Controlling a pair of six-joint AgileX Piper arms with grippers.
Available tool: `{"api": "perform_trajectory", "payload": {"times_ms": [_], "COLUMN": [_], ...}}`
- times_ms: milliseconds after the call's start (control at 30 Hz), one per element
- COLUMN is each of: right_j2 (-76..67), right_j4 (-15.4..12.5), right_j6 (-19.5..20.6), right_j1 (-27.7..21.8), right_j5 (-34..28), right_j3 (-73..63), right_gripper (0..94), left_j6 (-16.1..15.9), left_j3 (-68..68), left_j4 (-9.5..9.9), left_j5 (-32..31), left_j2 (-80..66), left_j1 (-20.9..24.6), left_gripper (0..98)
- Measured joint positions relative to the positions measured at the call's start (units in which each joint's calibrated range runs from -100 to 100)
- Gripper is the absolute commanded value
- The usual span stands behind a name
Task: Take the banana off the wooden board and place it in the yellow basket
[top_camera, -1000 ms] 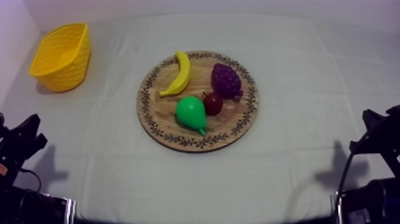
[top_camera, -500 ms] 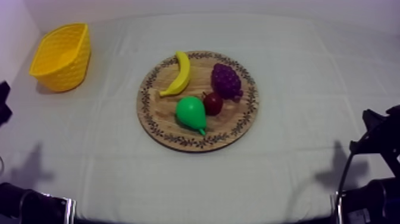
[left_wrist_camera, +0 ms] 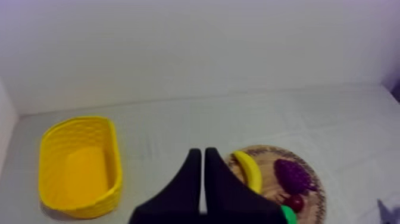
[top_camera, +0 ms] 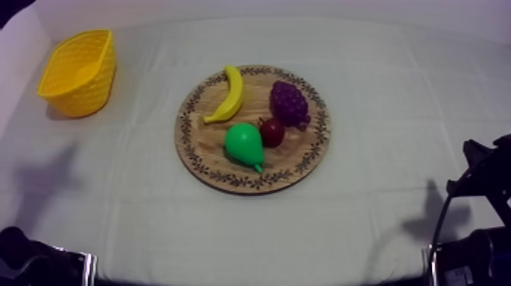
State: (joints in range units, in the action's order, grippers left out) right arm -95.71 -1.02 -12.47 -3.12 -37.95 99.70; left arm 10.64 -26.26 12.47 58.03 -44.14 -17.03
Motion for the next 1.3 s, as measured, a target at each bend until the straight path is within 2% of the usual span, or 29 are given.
{"api": "perform_trajectory", "payload": {"times_ms": [267,467,700,933,1300], "right_j2": [0.0,0.0,0.0,0.0,0.0], "right_j4": [0.0,0.0,-0.04,-0.04,-0.04], "right_j6": [0.0,0.0,0.0,0.0,0.0], "right_j1": [0.0,0.0,0.0,0.0,0.0], "right_j5": [0.0,0.0,0.07,0.07,0.07], "right_j3": [0.0,0.0,0.0,0.0,0.0], "right_gripper": [0.6,0.6,0.6,0.6,0.6], "left_j6": [2.32,4.2,7.12,10.32,11.61], "left_j3": [19.84,28.58,27.42,30.06,31.4], "left_j4": [0.31,-0.28,-1.67,-1.84,-1.61], "left_j5": [6.52,9.59,11.43,16.93,20.82], "left_j2": [22.04,34.65,43.51,49.18,52.49], "left_j1": [-7.98,-11.57,-12.81,-14.04,-14.32], "left_gripper": [0.1,3.6,5.0,3.8,3.8]}}
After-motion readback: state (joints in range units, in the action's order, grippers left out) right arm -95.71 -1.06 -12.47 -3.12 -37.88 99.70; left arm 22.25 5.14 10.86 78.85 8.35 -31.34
